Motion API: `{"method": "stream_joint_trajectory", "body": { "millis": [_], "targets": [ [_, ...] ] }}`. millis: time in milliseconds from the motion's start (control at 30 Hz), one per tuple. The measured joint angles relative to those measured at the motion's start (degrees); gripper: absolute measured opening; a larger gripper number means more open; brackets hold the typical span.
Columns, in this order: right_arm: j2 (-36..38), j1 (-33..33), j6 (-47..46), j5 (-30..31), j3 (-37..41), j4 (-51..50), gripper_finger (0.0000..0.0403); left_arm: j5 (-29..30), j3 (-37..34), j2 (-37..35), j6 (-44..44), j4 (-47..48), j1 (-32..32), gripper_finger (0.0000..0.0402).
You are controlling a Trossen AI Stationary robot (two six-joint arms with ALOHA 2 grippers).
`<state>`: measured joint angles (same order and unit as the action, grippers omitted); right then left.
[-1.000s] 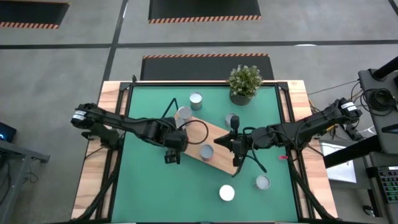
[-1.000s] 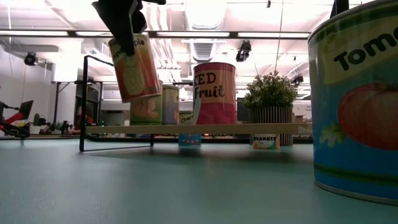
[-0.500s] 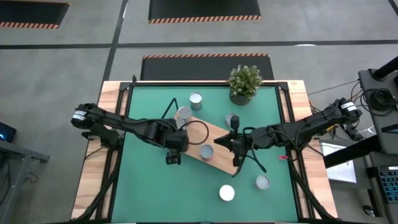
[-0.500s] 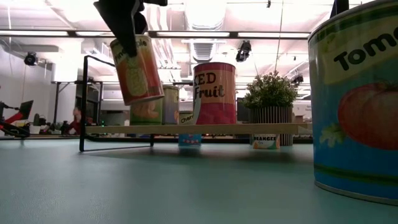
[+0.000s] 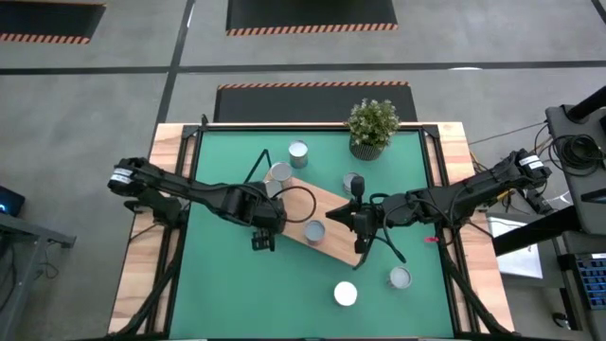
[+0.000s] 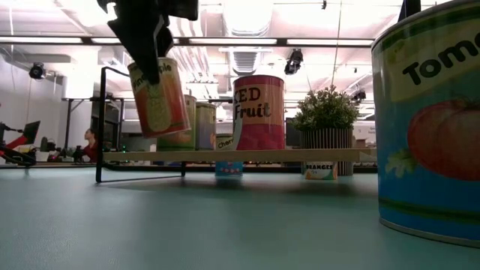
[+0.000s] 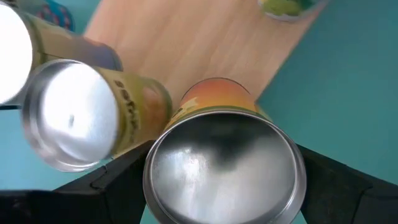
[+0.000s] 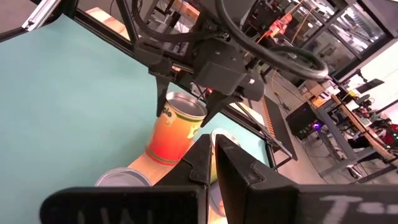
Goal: Pick and place cans onto a shelf
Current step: Put the canned pineapple on the shelf
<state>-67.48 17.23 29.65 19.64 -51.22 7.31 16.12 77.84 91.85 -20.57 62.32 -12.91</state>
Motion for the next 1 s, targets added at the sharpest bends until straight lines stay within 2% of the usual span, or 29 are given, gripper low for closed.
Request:
{"method": "stream_joint_trajectory", "body": {
  "millis": [67,700,1000],
  "targets": [
    [0.0,0.0,-0.02,0.0,0.0,0.0,0.0013,1.57,0.0,0.0,-0.25,-0.16,0.04,0.0308],
    [0.0,-0.01,-0.02,0.0,0.0,0.0,0.0013,1.38,-3.51,0.0,-2.95,-3.83,0.49,0.0309],
    [0.0,0.0,-0.02,0.0,0.0,-0.02,0.0013,1.4,-3.69,0.0,-2.57,-4.77,0.55,0.0341]
  ]
}}
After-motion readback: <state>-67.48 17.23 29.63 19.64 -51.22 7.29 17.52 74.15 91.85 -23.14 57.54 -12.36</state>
